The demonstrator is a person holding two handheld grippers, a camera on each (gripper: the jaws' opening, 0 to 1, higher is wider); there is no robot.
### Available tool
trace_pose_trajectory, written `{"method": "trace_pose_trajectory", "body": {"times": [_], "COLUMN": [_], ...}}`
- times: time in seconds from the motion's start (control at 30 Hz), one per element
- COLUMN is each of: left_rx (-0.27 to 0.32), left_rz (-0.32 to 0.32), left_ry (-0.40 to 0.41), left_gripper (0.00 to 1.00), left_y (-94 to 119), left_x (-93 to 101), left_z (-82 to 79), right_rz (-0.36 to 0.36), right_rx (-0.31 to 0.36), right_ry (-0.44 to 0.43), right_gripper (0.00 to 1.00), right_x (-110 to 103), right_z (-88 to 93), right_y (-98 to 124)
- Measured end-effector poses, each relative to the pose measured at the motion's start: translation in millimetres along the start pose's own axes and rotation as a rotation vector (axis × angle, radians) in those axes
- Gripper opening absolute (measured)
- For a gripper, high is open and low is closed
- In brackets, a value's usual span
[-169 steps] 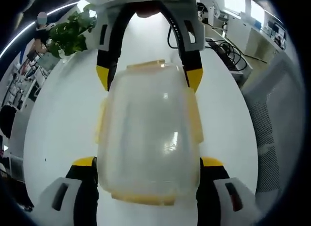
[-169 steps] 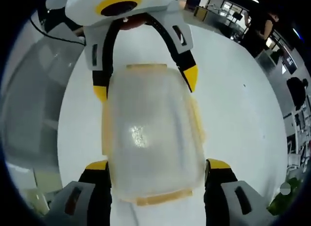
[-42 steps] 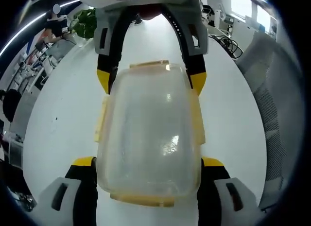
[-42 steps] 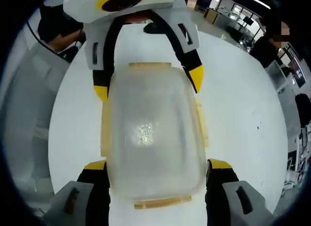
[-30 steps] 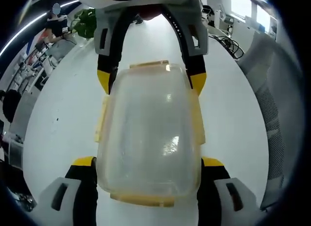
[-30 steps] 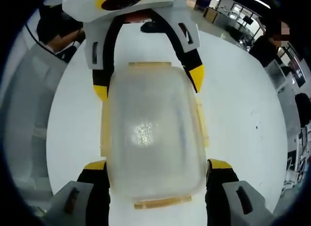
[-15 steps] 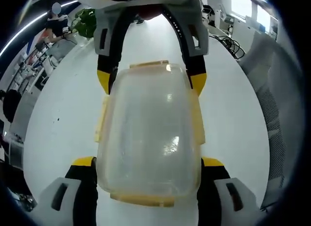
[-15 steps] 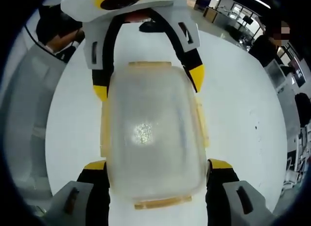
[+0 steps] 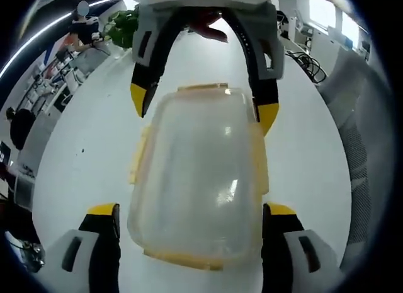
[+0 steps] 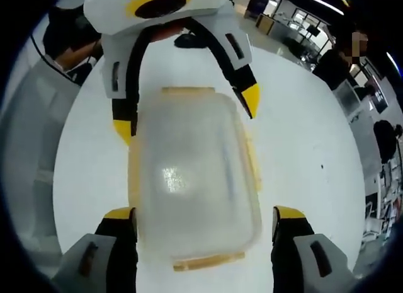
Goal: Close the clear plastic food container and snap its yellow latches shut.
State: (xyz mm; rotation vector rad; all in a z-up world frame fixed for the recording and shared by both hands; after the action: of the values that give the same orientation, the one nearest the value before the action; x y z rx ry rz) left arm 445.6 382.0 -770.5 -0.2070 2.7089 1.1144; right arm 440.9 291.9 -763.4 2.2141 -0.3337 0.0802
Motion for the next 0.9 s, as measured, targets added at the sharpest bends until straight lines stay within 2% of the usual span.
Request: {"method": "trace_pose_trajectory", "body": {"times": [0.43, 0.9], "left_rx": [0.019, 0.047], "left_rz": [-0.046, -0.103], "left_ry": [0.065, 0.194], "left_gripper": [0.99, 0.99], "left_y": [6.4, 17.6], "left_x": [3.1, 11.4], "left_z": [4.6, 16.5], "right_rz": [0.052, 0.109], "right_rx": [0.023, 0.045], "right_ry": [-0.047, -0.127], "right_gripper": [0.93, 0.94], "right_x": [-8.0, -15.2], "right_z": [6.0, 11.1], "right_y": [4.3, 9.9]}}
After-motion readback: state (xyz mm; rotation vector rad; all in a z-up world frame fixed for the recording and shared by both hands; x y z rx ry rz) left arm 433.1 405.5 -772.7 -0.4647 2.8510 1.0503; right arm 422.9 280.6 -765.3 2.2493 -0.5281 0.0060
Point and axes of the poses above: the point that each gripper's makers call its tool centre point, and the gripper's own axes: y roughly backward along the fingers, x roughly to its right, z roughly out of its underside, the point moved 3 cm from there along y, roughly backward along the fingers, and after that the axes turned 15 degrees about x, right-handed, at the moved point
